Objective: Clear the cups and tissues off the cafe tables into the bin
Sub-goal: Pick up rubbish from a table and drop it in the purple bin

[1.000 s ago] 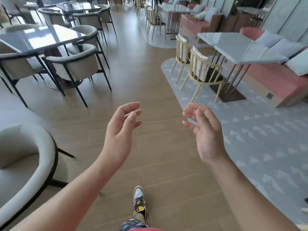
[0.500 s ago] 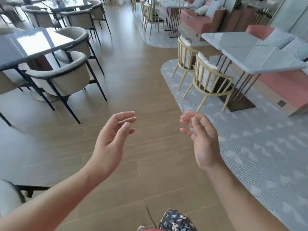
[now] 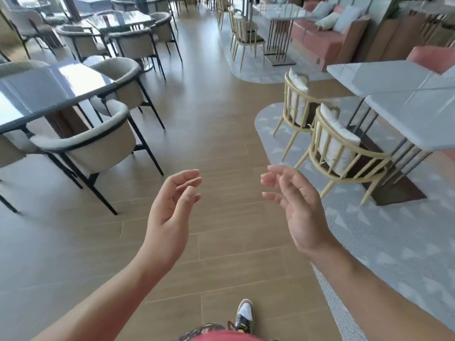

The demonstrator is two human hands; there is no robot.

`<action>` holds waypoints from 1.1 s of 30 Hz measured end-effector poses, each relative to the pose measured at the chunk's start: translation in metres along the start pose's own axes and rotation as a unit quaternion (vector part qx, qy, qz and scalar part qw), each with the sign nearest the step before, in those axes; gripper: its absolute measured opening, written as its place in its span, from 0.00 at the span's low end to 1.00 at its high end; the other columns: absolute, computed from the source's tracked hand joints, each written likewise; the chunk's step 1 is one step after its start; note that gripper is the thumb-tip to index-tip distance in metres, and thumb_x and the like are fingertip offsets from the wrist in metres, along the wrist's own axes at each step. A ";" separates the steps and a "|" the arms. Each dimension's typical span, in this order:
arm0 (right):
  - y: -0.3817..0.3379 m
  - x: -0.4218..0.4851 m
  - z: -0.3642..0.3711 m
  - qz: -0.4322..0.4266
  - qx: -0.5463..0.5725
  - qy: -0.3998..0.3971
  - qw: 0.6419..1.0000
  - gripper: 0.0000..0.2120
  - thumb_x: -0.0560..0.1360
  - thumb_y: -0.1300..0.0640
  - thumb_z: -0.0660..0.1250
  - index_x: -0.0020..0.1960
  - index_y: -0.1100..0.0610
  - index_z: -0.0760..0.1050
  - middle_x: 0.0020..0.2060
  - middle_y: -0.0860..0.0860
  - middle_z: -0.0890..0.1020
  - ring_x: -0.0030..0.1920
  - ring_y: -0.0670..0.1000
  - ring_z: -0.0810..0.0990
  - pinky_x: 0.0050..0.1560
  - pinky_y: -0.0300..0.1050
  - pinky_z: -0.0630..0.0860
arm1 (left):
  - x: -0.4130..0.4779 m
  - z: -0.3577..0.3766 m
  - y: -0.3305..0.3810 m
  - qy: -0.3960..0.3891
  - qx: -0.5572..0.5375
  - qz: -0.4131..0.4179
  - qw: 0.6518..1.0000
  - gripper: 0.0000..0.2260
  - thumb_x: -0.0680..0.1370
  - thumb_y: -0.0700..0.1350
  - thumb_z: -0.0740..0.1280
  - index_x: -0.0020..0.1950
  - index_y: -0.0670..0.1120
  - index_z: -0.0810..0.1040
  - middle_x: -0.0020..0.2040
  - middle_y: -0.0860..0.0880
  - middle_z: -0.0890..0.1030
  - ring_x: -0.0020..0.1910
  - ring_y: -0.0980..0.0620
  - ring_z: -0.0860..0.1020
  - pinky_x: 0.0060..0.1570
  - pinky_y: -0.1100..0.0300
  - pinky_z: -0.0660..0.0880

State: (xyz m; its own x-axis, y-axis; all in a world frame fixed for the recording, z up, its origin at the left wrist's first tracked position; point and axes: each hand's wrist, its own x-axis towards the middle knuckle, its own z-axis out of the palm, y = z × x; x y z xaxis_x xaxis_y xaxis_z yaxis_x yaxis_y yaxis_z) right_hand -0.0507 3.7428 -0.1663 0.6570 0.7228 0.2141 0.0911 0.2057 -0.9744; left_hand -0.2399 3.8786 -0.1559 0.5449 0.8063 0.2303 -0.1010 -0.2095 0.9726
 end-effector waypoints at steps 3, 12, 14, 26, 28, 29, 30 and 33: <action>-0.003 0.068 -0.023 -0.005 -0.038 -0.054 0.998 0.21 0.79 0.41 0.64 0.65 0.52 0.79 0.59 0.51 0.83 0.66 0.52 0.80 0.67 0.59 0.78 | 0.058 0.028 -0.007 -0.007 0.008 0.000 1.000 0.14 0.82 0.46 0.60 0.65 0.46 0.77 0.60 0.53 0.82 0.67 0.51 0.78 0.65 0.46 0.77; 0.031 0.250 -0.063 -0.021 -0.103 -0.089 0.990 0.24 0.79 0.41 0.63 0.69 0.53 0.76 0.65 0.47 0.82 0.70 0.48 0.77 0.72 0.58 0.73 | 0.235 0.082 -0.048 -0.002 -0.001 0.010 1.000 0.14 0.82 0.46 0.60 0.65 0.46 0.77 0.61 0.52 0.82 0.67 0.51 0.78 0.65 0.45 0.77; 0.049 0.290 -0.063 -0.019 -0.104 -0.081 0.991 0.24 0.79 0.41 0.63 0.69 0.53 0.76 0.65 0.46 0.82 0.70 0.47 0.77 0.73 0.59 0.73 | 0.279 0.090 -0.064 -0.004 -0.008 0.013 1.000 0.13 0.82 0.49 0.61 0.64 0.48 0.77 0.62 0.53 0.82 0.67 0.50 0.78 0.65 0.45 0.77; 0.114 0.562 -0.039 -0.017 -0.075 0.019 0.997 0.26 0.79 0.39 0.62 0.70 0.53 0.75 0.68 0.46 0.80 0.72 0.49 0.76 0.73 0.63 0.71 | 0.568 0.121 -0.135 -0.009 -0.024 0.004 1.000 0.14 0.82 0.51 0.61 0.65 0.49 0.77 0.63 0.53 0.82 0.68 0.50 0.78 0.65 0.42 0.77; 0.122 0.602 -0.039 -0.015 -0.071 0.020 0.997 0.25 0.78 0.39 0.63 0.70 0.52 0.75 0.68 0.46 0.80 0.72 0.49 0.76 0.73 0.63 0.71 | 0.611 0.127 -0.143 -0.013 -0.026 0.004 1.000 0.14 0.82 0.49 0.60 0.65 0.47 0.77 0.63 0.53 0.82 0.68 0.50 0.78 0.65 0.42 0.77; 0.126 0.622 -0.039 -0.014 -0.069 0.023 0.997 0.25 0.78 0.39 0.63 0.70 0.52 0.75 0.68 0.47 0.80 0.72 0.49 0.76 0.73 0.63 0.71 | 0.632 0.131 -0.147 -0.014 -0.027 0.003 1.000 0.14 0.82 0.48 0.60 0.65 0.47 0.77 0.63 0.53 0.82 0.68 0.50 0.78 0.65 0.43 0.77; 0.131 0.642 -0.040 -0.015 -0.069 0.025 0.997 0.25 0.78 0.39 0.63 0.70 0.52 0.75 0.68 0.47 0.80 0.72 0.49 0.76 0.74 0.64 0.71 | 0.652 0.136 -0.151 -0.015 -0.027 0.003 1.000 0.14 0.82 0.47 0.60 0.65 0.47 0.77 0.63 0.53 0.82 0.68 0.51 0.78 0.65 0.44 0.77; 0.146 0.703 -0.047 -0.017 -0.070 0.025 0.997 0.26 0.79 0.39 0.63 0.71 0.52 0.74 0.68 0.47 0.80 0.72 0.49 0.76 0.73 0.64 0.71 | 0.710 0.154 -0.164 -0.024 -0.026 0.001 0.999 0.14 0.82 0.47 0.60 0.65 0.47 0.77 0.63 0.54 0.82 0.68 0.51 0.78 0.65 0.45 0.77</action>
State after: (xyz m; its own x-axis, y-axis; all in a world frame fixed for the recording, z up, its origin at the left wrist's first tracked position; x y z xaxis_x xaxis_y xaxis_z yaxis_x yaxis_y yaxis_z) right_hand 0.4594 4.2497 -0.1616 0.6885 0.6820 0.2466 0.2157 0.1320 -0.9675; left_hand 0.2913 4.4002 -0.1569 0.5835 0.7782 0.2324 -0.1453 -0.1815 0.9726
